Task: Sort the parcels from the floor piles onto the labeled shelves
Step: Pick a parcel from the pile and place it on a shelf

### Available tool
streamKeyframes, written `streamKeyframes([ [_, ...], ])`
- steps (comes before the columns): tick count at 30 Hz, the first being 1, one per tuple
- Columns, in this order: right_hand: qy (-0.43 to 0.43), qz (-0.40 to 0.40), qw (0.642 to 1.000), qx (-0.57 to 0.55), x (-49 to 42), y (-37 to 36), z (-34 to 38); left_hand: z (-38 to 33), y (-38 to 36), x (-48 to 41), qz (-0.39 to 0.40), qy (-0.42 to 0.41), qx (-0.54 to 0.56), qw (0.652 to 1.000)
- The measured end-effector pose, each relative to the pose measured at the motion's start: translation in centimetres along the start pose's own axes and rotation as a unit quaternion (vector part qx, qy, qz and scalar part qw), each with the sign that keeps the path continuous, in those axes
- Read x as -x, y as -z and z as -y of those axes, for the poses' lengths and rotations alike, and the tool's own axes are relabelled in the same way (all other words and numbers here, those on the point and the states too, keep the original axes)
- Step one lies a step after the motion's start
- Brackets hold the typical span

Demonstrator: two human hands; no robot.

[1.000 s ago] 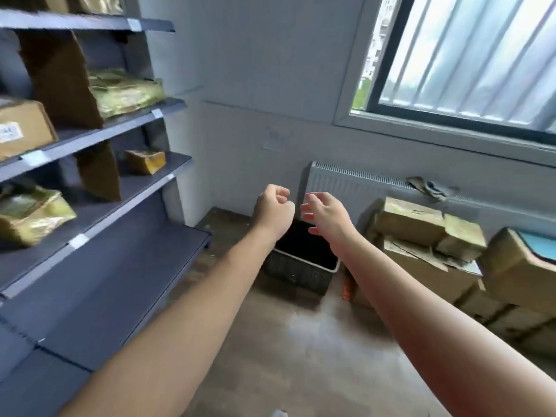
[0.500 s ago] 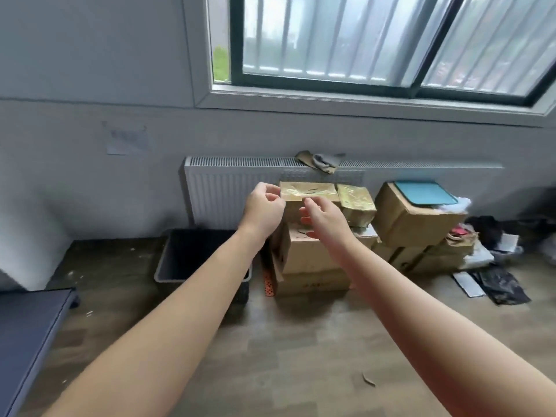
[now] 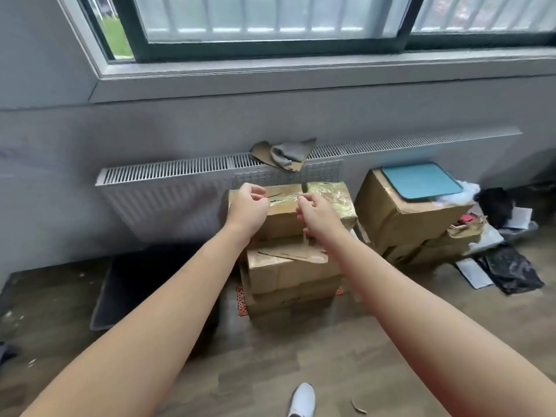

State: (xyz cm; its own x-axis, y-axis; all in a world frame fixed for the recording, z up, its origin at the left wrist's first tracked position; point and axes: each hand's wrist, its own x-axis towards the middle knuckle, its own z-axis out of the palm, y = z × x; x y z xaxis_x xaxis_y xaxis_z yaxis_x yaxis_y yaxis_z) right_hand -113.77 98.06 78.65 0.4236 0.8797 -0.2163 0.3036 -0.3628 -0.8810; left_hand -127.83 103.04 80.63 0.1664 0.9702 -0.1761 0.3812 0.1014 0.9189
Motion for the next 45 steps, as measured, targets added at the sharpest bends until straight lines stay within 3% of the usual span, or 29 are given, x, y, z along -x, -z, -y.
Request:
streamKeyframes([
  [11, -0.085, 0.072, 0.992, 0.061, -18.1, -3.3, -3.9, 7.4, -3.4, -17.4, -0.029, 0.158, 0.003, 0.987],
  [19, -0.071, 0.069, 0.979, 0.181, -28.6, -6.2, -7.6, 14.5, -6.5, -27.1, -0.067, 0.225, -0.046, 0.971],
  [26, -0.093, 0.043, 0.951, 0.291, -34.4, -6.3, -11.5, 18.9, -6.1, -30.7, -0.11, 0.273, -0.117, 0.948],
  [32, -0.197, 0.115, 0.937, 0.264, -36.8, -7.4, -14.0, 21.3, -6.7, -31.9, -0.08, 0.317, -0.135, 0.935],
  [34, -0.178, 0.103, 0.942, 0.265, -37.2, -8.6, -14.3, 21.9, -6.7, -32.2, -0.088, 0.329, -0.138, 0.93],
  [37, -0.117, 0.056, 0.923, 0.363, -37.9, -9.5, -14.8, 23.0, -6.8, -33.0, -0.075, 0.335, -0.135, 0.929],
  [40, -0.144, 0.059, 0.896, 0.416, -39.4, -9.3, -16.3, 23.3, -7.0, -33.4, -0.066, 0.339, -0.142, 0.928],
  [45, -0.194, 0.039, 0.935, 0.293, -41.1, -8.0, -17.0, 23.2, -7.0, -33.4, -0.071, 0.37, -0.104, 0.92],
])
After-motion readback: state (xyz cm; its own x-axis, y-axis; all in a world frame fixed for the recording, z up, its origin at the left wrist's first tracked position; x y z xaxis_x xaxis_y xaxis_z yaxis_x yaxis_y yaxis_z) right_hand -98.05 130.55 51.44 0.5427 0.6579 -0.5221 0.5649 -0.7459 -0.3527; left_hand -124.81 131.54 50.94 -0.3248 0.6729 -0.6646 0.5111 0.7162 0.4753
